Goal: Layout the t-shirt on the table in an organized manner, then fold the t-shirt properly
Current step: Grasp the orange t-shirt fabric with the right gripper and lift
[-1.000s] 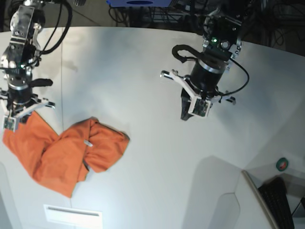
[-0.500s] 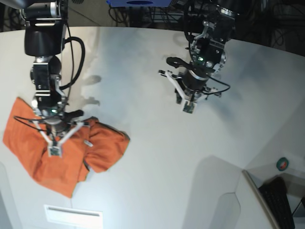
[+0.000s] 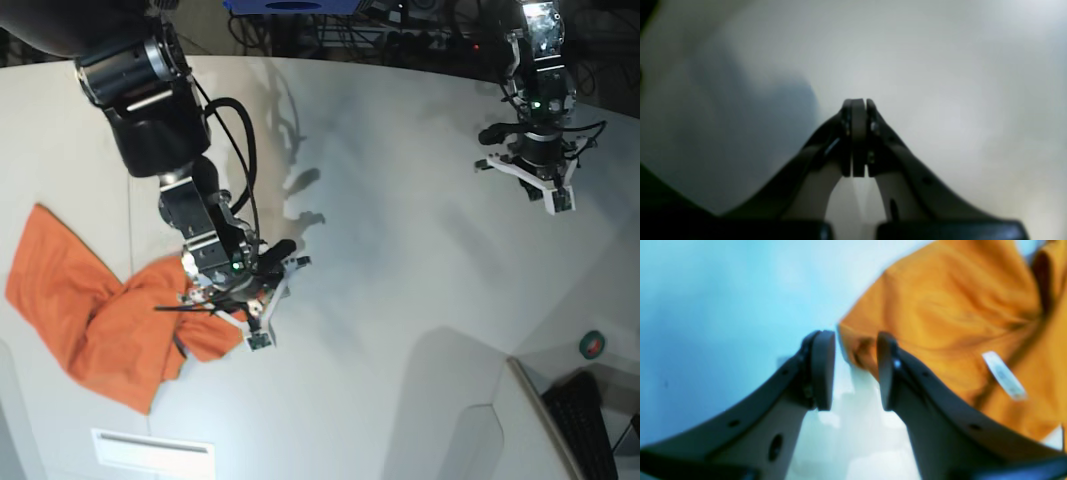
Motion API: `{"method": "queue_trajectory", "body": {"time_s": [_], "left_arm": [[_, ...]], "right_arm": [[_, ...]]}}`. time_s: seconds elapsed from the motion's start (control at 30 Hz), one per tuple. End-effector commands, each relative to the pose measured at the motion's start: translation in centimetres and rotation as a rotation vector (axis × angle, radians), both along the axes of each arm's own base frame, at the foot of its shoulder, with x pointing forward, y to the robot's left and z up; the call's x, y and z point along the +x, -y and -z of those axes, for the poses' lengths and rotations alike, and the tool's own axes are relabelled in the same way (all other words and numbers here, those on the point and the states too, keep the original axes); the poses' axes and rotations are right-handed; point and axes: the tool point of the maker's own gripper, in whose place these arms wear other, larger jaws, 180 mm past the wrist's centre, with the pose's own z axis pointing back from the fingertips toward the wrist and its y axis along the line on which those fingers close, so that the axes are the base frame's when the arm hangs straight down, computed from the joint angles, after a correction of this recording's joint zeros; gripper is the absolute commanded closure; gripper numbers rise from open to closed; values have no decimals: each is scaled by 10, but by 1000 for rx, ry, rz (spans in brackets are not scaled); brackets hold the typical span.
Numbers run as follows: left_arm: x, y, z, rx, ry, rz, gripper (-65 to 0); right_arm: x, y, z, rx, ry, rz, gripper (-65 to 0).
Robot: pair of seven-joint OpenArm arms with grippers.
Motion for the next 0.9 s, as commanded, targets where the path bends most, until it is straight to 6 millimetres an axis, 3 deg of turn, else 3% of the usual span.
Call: {"method": "queue_trajectory", "body": {"time_s": [0.0,0.13,0.17,0.3,0.37,0.43,0.57,0.67,0.87], "left_arm": [[5,-5,-10,-21,43,-16,0],[-11,-20,-7,-167,48,-108,0],[-14,-22,-7,-176,45,-107,0],[-16,-25,-8,-182,45,-106,-168],[-16,-25,-8,-184,45,-106,-184],[-14,-25,-9,-184,50,-106,-183],[-13,-25,-10,-184,55,-105,-183],[-12,-25,-10,-182,55,-104,-183],[-11,-26,-11,-176,58,-102,-183]], "right_arm": [[20,-2,-16,6,48,2,-281],[22,-2,-14,0,37,1,-434],[23,-2,-15,1,40,1,-446],[22,3,-12,-11,33,2,-446],[21,4,-9,-15,26,3,-440],[17,7,-3,-20,8,5,-362],[4,6,8,-11,-19,6,0],[-1,-2,-4,24,29,6,0],[-23,-13,-74,131,243,14,0]]}}
